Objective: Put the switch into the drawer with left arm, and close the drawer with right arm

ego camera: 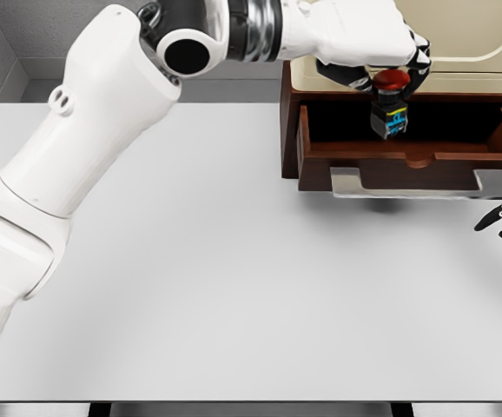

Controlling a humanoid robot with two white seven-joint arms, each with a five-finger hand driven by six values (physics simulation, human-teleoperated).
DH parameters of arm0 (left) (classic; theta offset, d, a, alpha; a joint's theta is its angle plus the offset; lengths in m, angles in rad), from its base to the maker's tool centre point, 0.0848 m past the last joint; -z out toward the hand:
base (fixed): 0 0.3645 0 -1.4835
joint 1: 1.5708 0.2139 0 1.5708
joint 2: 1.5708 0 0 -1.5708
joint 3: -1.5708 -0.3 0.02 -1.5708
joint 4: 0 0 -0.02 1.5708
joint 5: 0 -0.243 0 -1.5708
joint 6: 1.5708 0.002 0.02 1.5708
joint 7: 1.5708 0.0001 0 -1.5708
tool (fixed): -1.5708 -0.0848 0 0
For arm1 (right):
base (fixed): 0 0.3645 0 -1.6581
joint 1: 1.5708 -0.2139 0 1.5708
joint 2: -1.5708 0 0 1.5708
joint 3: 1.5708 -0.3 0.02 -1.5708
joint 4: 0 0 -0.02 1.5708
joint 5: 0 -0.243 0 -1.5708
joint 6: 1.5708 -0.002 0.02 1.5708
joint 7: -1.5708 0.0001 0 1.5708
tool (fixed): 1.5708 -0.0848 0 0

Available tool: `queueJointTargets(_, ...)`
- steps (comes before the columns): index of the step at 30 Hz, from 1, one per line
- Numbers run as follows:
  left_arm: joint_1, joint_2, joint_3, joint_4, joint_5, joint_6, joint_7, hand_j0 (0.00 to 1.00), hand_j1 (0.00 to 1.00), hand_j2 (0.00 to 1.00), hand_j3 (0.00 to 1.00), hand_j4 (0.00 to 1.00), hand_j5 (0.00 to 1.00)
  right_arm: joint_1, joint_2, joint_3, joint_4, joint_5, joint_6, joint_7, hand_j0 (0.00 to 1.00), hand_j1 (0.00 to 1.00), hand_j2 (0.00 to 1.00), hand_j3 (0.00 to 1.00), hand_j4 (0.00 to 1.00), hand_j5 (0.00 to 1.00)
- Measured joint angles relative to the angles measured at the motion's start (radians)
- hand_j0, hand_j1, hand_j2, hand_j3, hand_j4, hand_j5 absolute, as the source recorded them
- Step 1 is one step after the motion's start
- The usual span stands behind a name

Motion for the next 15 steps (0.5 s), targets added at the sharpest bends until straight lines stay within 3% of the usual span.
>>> queueJointTargets(8, 0.0, -0.039, 0.001, -0.053, -0.158, 0.0, 0.0, 0.31, 0.31, 0.31, 0.31, 0.31, 0.31, 0.0, -0.001, 0.0, 0.0, 0.0, 0.0, 0.0, 0.53, 0.53, 0.53, 0.53, 0.53, 0.53)
queueJointTargets(15, 0.038, -0.061, 0.027, -0.057, -0.202, 0.0, 0.001, 0.3, 0.3, 0.3, 0.3, 0.3, 0.3, 0.0, 0.0, 0.0, 0.0, 0.0, 0.0, 0.0, 0.54, 0.54, 0.54, 0.54, 0.54, 0.54)
